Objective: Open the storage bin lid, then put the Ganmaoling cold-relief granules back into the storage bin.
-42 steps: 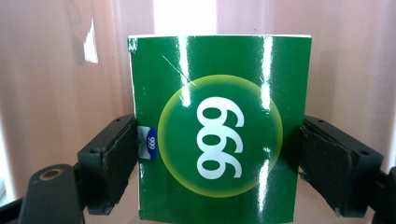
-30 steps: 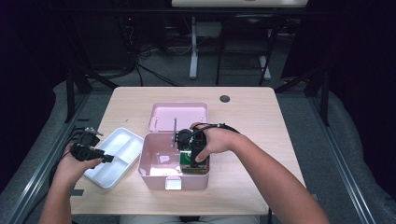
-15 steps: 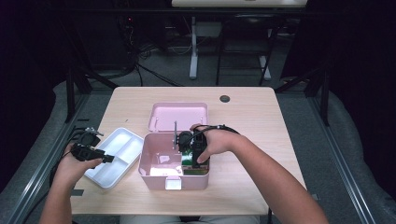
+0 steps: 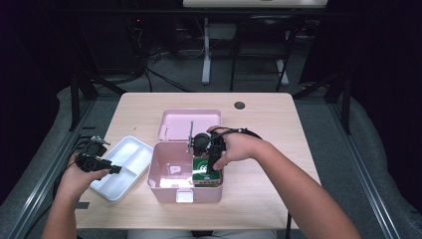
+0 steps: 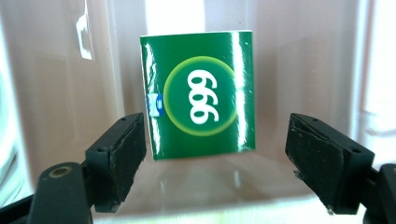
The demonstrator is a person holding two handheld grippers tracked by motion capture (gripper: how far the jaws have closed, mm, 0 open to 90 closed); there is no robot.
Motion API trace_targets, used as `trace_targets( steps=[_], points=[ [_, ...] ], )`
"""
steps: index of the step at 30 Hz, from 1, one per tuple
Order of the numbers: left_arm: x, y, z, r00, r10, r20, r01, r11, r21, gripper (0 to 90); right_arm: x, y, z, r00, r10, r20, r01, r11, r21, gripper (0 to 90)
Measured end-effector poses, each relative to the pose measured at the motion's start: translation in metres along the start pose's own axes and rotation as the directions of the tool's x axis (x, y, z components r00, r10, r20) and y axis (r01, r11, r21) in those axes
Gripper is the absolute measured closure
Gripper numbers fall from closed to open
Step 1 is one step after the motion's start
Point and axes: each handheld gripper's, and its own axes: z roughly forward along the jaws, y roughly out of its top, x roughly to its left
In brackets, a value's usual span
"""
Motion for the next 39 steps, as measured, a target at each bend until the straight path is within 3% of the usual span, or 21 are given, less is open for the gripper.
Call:
trace_targets(
  steps=[10, 20, 25, 32, 39],
  points=[
    [0.0, 0.0, -0.001, 1.0, 0.003, -0.005, -0.003, 1.0, 0.001, 48.4, -0.005, -0.027, -0.032, 0.9967, 0.075, 0.03, -0.074, 0.997, -0.034, 22.5],
    [0.0, 0.0, 0.0, 1.0, 0.001, -0.007, 0.0, 1.0, 0.006, 48.7, -0.01, -0.062, -0.038, 0.9881, 0.148, 0.04, -0.147, 0.989, -0.027, 23.9],
    [0.001, 0.001, 0.0, 0.9999, 0.003, -0.01, -0.003, 0.9999, 0.016, 49.4, -0.01, -0.079, -0.031, 0.9757, 0.212, 0.053, -0.21, 0.977, -0.039, 25.3],
    [0.001, 0.004, 0.003, 0.9996, 0.019, -0.023, -0.018, 0.9991, 0.039, 51.3, -0.007, -0.096, -0.017, 0.9517, 0.301, 0.06, -0.297, 0.952, -0.069, 26.2],
    [0.005, 0.009, 0.007, 0.9988, 0.034, -0.036, -0.031, 0.9963, 0.08, 53.8, -0.007, -0.112, -0.007, 0.9212, 0.385, 0.058, -0.377, 0.919, -0.118, 26.5]
  ],
)
